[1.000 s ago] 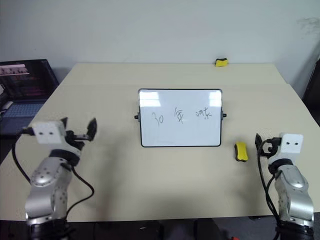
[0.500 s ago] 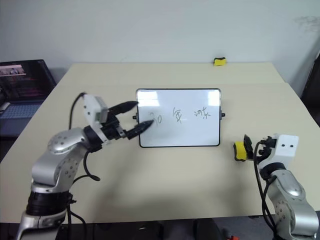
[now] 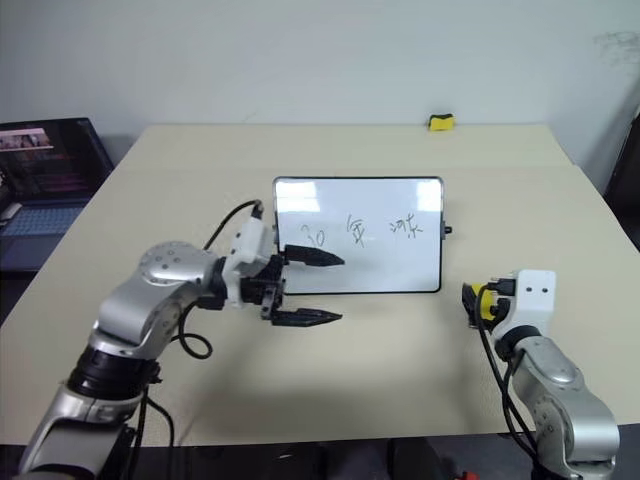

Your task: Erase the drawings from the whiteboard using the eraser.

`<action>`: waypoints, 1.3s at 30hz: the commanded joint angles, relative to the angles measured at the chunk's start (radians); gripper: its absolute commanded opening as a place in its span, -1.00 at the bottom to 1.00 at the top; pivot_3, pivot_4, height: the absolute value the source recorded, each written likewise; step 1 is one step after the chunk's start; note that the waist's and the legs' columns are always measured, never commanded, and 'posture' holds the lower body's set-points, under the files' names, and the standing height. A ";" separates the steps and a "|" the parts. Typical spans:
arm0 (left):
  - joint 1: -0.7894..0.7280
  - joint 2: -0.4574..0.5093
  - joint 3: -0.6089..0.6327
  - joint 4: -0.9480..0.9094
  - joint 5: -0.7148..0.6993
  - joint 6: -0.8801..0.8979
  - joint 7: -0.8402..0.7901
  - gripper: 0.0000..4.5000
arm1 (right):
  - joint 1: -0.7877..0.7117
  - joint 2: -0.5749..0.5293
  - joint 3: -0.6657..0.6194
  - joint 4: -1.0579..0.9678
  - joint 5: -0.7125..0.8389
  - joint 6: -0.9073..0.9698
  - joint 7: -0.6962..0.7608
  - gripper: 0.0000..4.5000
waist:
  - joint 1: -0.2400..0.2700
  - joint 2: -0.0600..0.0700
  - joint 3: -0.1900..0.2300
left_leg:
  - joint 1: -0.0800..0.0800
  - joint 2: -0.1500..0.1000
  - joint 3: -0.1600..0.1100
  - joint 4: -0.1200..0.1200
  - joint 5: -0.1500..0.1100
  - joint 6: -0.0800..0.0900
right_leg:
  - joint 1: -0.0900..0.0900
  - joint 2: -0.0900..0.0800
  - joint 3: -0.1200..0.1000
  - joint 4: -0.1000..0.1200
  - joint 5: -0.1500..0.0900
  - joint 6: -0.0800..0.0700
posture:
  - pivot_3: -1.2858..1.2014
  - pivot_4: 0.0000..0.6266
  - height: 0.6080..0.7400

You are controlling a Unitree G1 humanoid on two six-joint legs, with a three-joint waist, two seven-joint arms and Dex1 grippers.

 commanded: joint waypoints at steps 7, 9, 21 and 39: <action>0.010 -0.008 0.002 -0.013 0.005 -0.009 -0.018 1.00 | -0.004 0.001 -0.004 0.021 -0.016 -0.023 0.029 0.97 | 0.001 0.000 0.000 | -0.003 0.000 0.000 0.000 0.000 0.000 | -0.003 0.000 0.000 0.001 0.000 0.000 | 0.03 -0.52 1.00; 0.015 -0.008 0.002 -0.016 0.006 -0.009 -0.017 1.00 | -0.009 0.005 -0.001 0.038 -0.022 -0.027 0.030 0.97 | 0.000 0.000 0.000 | -0.004 0.000 0.000 0.001 0.000 0.000 | -0.004 0.000 0.000 0.001 0.000 0.000 | 0.03 -0.52 1.00; 0.034 -0.017 0.003 -0.018 0.018 -0.013 -0.003 1.00 | -0.061 0.003 0.003 0.142 -0.053 -0.072 0.045 0.97 | 0.001 0.000 0.000 | -0.004 0.000 0.000 0.001 0.000 0.000 | -0.004 0.000 0.000 0.002 0.000 0.000 | 0.03 -0.52 1.00; 0.061 -0.013 0.013 -0.024 0.032 -0.009 0.022 1.00 | -0.063 0.017 0.006 0.178 -0.067 -0.093 0.055 -0.52 | 0.001 0.000 0.000 | -0.004 0.000 0.000 0.002 0.000 0.000 | -0.005 0.000 0.000 0.004 0.000 0.000 | 0.03 -0.52 1.00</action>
